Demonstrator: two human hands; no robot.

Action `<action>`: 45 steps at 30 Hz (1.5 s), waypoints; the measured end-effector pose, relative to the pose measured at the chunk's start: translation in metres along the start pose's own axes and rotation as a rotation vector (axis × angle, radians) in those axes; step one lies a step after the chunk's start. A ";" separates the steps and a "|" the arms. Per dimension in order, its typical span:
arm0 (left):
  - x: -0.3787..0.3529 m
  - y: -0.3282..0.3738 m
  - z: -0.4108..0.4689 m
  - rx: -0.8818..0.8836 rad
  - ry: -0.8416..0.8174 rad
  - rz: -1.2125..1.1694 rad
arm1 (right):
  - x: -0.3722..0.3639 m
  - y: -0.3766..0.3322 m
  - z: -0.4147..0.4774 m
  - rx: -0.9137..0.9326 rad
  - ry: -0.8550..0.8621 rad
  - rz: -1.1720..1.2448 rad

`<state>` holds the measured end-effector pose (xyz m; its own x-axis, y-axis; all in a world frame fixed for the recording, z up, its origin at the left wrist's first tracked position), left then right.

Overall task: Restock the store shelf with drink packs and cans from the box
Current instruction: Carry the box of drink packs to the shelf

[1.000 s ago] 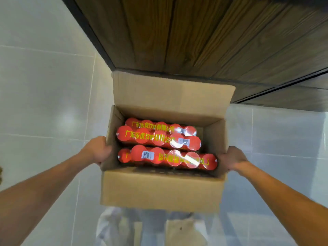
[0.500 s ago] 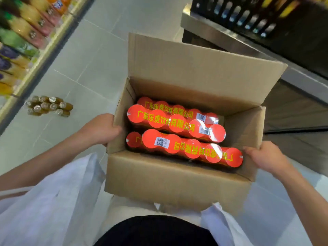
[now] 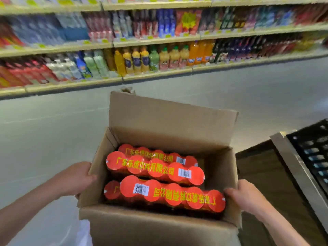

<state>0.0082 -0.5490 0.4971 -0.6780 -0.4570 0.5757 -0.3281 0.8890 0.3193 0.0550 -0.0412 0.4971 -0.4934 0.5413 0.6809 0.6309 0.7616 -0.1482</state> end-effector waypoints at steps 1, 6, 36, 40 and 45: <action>0.004 -0.019 -0.007 0.022 0.027 -0.019 | -0.001 -0.021 0.002 0.029 -0.012 -0.031; 0.023 -0.129 -0.049 0.161 0.152 -0.189 | -0.024 -0.148 -0.002 0.156 -0.057 -0.201; 0.379 -0.522 0.076 0.413 0.309 -0.533 | -0.160 -0.856 0.045 0.498 -0.057 -0.528; 0.427 -0.585 0.101 0.440 0.322 -0.633 | -0.185 -0.954 0.039 0.539 -0.107 -0.539; 0.505 -0.661 0.140 0.380 0.320 -0.608 | -0.217 -1.055 0.034 0.535 -0.087 -0.519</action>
<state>-0.2096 -1.3639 0.4709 -0.1037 -0.8009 0.5898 -0.8228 0.4022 0.4015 -0.5240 -0.9496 0.4813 -0.7076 0.0750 0.7026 -0.0621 0.9839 -0.1675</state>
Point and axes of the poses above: each hand's wrist, its own z-axis towards the middle knuckle, its own x-axis out of the back of the hand, y = z × x, the point moved 10 cm from there along z, towards the middle knuckle, and after that the axes turned 2 degrees about -x, right-handed, at the moved point
